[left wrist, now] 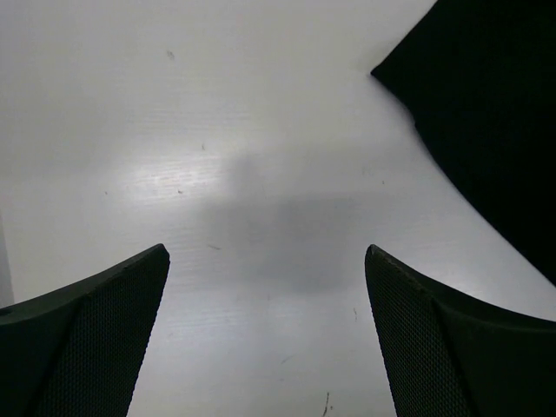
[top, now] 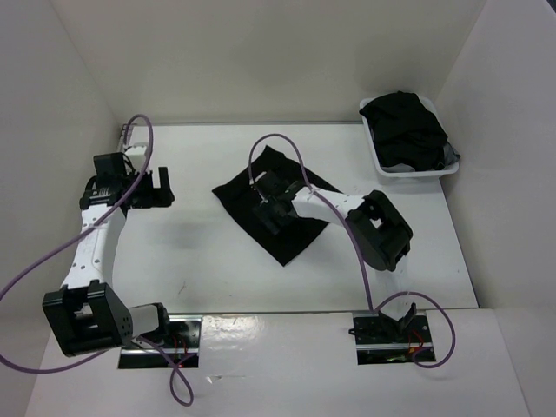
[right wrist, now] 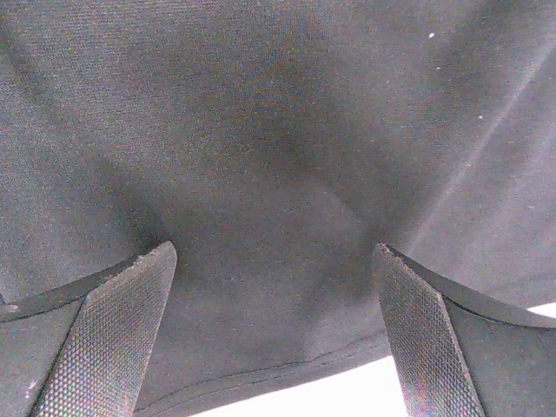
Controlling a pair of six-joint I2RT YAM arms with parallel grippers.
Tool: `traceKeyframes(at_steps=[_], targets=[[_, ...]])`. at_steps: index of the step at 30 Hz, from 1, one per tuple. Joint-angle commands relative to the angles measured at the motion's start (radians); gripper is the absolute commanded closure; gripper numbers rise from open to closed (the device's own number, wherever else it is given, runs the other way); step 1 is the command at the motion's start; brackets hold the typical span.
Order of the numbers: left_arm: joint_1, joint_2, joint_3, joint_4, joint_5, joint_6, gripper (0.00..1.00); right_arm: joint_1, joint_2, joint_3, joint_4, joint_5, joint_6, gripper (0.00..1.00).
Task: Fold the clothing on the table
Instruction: Flatten the skirt out
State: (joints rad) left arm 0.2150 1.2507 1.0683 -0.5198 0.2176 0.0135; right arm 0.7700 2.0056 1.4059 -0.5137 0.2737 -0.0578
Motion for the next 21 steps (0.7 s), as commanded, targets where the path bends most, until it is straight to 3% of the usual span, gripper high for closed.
traceKeyframes(at_steps=[1, 9, 12, 15, 19, 21], targets=[[0.05, -0.063, -0.03, -0.031, 0.092, 0.037, 0.01, 0.057, -0.017, -0.057, -0.037, 0.064, -0.03, 0.02], [0.11, -0.105, -0.039, -0.022, 0.074, 0.046, 0.01, 0.175, 0.019, -0.087, -0.147, 0.105, -0.048, 0.02], [0.135, -0.105, -0.048, -0.022, 0.086, 0.046, 0.01, 0.259, 0.042, -0.064, -0.209, 0.039, -0.048, 0.02], [0.146, -0.105, -0.048, -0.022, 0.098, 0.055, 0.01, 0.325, 0.093, 0.022, -0.265, -0.071, -0.059, 0.02], [0.146, -0.096, -0.048, -0.022, 0.098, 0.055, 0.01, 0.347, 0.205, 0.268, -0.359, -0.336, -0.059, 0.02], [0.146, -0.096, -0.048, -0.031, 0.108, 0.055, 0.01, 0.347, 0.283, 0.4, -0.387, -0.398, -0.059, 0.02]])
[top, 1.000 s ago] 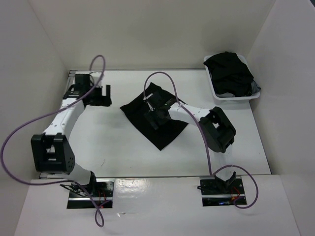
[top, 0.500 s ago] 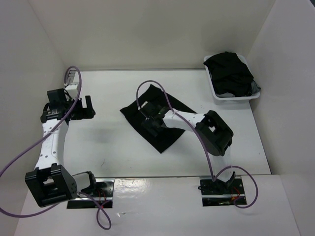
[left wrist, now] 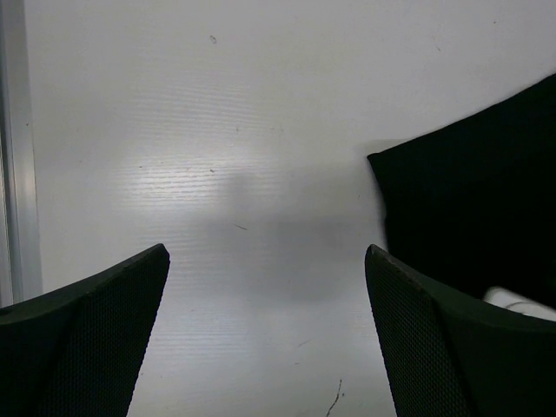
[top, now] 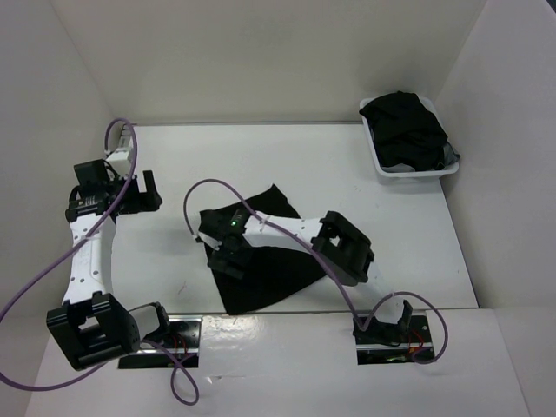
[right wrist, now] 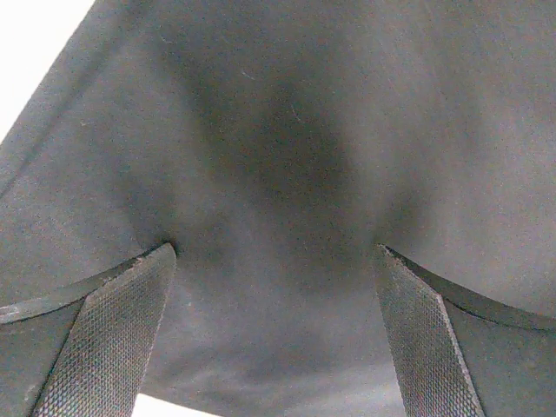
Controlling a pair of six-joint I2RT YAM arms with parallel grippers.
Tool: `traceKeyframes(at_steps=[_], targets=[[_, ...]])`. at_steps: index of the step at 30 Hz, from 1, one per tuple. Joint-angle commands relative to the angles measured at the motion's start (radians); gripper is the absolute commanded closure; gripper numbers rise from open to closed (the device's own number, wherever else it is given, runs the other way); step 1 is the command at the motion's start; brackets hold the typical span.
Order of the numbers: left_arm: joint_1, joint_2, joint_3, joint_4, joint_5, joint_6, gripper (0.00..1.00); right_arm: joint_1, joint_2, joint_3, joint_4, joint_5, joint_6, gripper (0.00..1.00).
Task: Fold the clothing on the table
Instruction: Flatten the skirt out
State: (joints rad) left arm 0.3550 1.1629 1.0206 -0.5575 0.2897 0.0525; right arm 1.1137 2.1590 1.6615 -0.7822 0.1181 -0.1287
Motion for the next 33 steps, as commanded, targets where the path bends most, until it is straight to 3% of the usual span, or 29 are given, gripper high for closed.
traceKeyframes(at_steps=[1, 4, 8, 14, 17, 21, 26, 33], targets=[[0.006, -0.008, -0.001, 0.007, 0.035, 0.026, 0.01, 0.003, 0.153, 0.187, -0.139, -0.271, 0.023, 0.02], [0.006, 0.001, -0.001, 0.007, 0.046, 0.026, 0.01, 0.003, 0.214, 0.335, -0.14, -0.314, 0.05, 0.02], [0.006, 0.011, -0.001, 0.007, 0.058, 0.037, 0.01, -0.009, 0.214, 0.505, -0.111, -0.252, 0.08, 0.02], [0.006, 0.001, -0.01, 0.016, 0.058, 0.037, 0.01, -0.169, 0.173, 0.639, -0.134, -0.178, 0.089, 0.02], [0.006, 0.001, -0.01, 0.016, 0.058, 0.037, 0.01, -0.254, 0.136, 0.612, -0.134, -0.135, 0.08, 0.02], [0.006, 0.011, -0.01, 0.025, 0.058, 0.037, 0.01, -0.301, 0.07, 0.427, -0.052, -0.097, 0.058, 0.02], [0.006, 0.02, -0.01, 0.025, 0.04, 0.037, 0.01, -0.301, 0.059, 0.284, 0.003, -0.13, 0.058, 0.02], [0.006, 0.029, -0.01, 0.025, 0.031, 0.037, 0.01, -0.282, 0.059, 0.262, 0.021, -0.189, 0.067, 0.02]])
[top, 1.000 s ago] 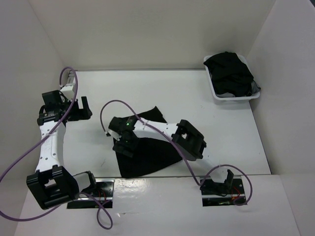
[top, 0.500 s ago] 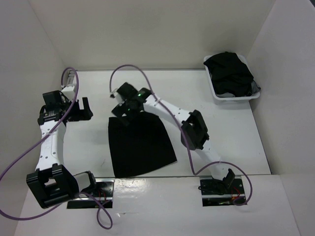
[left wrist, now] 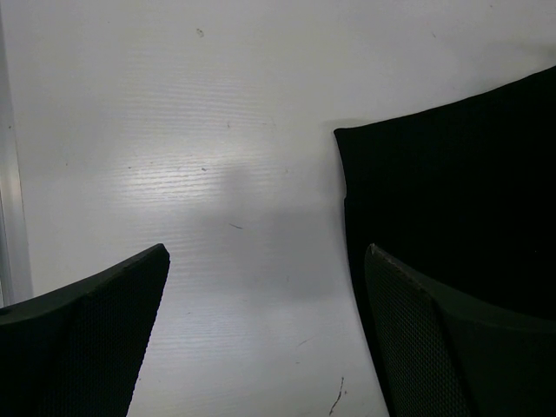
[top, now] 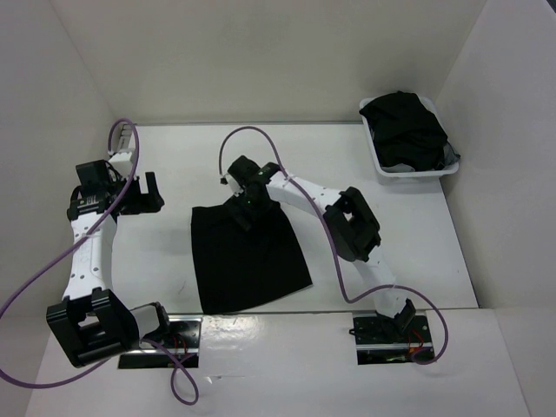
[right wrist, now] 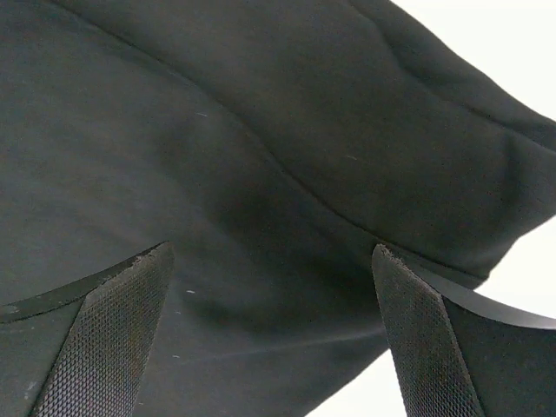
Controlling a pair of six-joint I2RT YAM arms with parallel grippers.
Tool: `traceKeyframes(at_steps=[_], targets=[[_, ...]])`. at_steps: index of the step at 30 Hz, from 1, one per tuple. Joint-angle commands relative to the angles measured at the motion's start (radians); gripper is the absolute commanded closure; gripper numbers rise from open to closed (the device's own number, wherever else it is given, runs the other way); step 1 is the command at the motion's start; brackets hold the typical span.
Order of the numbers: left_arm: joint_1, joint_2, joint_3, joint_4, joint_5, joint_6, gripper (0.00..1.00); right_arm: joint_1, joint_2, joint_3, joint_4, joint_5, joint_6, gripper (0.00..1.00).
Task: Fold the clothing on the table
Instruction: Flatten the skirt out
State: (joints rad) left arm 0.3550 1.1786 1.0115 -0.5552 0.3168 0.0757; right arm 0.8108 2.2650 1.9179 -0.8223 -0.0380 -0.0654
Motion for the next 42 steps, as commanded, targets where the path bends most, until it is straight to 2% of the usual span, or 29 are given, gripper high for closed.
traceKeyframes(at_steps=[1, 11, 16, 25, 29, 33, 35, 42], targets=[[0.006, 0.013, -0.001, 0.023, 0.004, 0.013, 0.01, 0.021, -0.036, 0.006, 0.061, -0.033, 0.004, 0.02], [0.006, 0.013, -0.001, 0.023, 0.004, 0.013, 0.01, 0.03, 0.111, 0.081, 0.072, -0.034, 0.045, 0.02], [0.006, 0.013, -0.001, 0.023, 0.004, 0.013, 0.01, -0.041, 0.172, 0.108, 0.083, -0.057, 0.078, 0.02], [0.006, 0.042, -0.001, 0.023, 0.013, 0.013, 0.01, -0.183, 0.194, 0.128, 0.092, 0.092, 0.13, 0.02], [0.006, 0.042, -0.001, 0.023, 0.024, 0.022, 0.01, -0.196, 0.16, 0.104, 0.103, 0.145, 0.139, 0.02], [0.006, 0.052, -0.001, 0.012, 0.056, 0.033, 0.01, -0.186, 0.111, 0.104, 0.08, 0.101, 0.13, 0.02], [0.006, 0.061, -0.001, 0.001, 0.125, 0.055, 0.01, -0.151, 0.042, 0.113, 0.071, 0.073, 0.119, 0.02], [-0.183, 0.197, 0.116, -0.046, 0.231, 0.108, 0.0, -0.121, -0.189, 0.104, 0.037, -0.051, 0.035, 0.02]])
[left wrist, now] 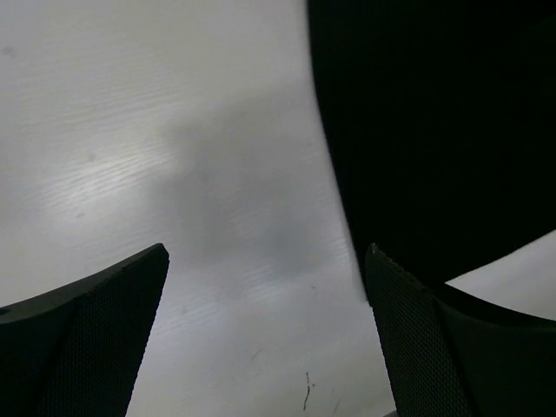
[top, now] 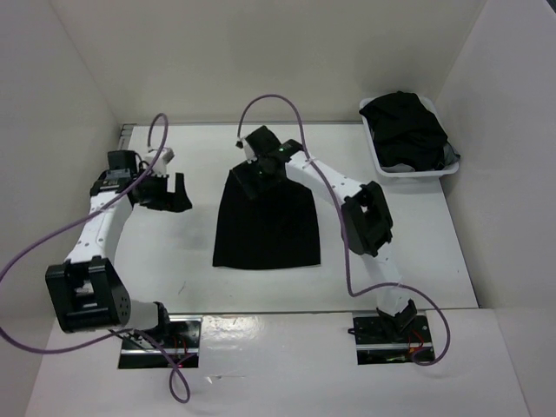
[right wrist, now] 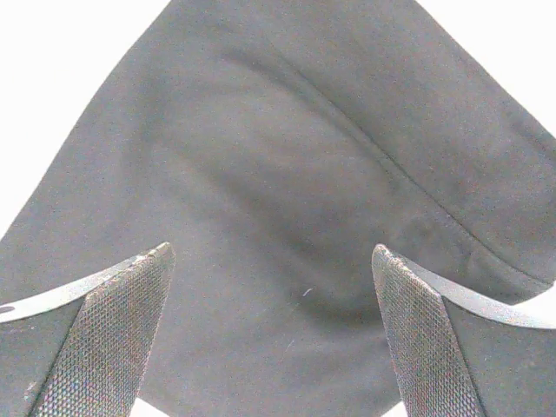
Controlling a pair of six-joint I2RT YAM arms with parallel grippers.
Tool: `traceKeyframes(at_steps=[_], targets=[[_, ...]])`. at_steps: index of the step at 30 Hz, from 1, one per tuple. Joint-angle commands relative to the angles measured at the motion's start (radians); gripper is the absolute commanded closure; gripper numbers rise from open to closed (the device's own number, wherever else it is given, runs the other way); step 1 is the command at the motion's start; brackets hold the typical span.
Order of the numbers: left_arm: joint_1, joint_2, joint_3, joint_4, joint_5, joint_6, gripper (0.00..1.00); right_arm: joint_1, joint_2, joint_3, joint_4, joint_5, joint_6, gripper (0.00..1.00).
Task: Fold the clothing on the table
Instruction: Flatten the skirt out
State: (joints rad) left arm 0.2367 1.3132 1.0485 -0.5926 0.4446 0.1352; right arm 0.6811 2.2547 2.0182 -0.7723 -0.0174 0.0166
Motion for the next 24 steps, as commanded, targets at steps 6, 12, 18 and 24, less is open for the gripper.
traceKeyframes(at_steps=[6, 12, 18, 24], targets=[[-0.181, 0.317, 0.266, 0.059, 0.112, -0.011, 0.0, 0.009, -0.343, -0.287, 0.086, 0.014, -0.105, 0.02], [-0.238, 0.581, 0.436, 0.042, 0.135, -0.065, 0.09, -0.165, -0.414, -0.397, 0.119, 0.016, -0.115, 0.07], [-0.272, 0.552, 0.345, -0.022, 0.063, -0.052, 0.1, -0.295, -0.538, -0.536, 0.051, -0.052, -0.149, 0.2], [-0.292, 0.482, 0.281, 0.026, -0.01, -0.063, 0.1, -0.304, -0.616, -0.673, 0.129, -0.026, -0.149, 0.25]])
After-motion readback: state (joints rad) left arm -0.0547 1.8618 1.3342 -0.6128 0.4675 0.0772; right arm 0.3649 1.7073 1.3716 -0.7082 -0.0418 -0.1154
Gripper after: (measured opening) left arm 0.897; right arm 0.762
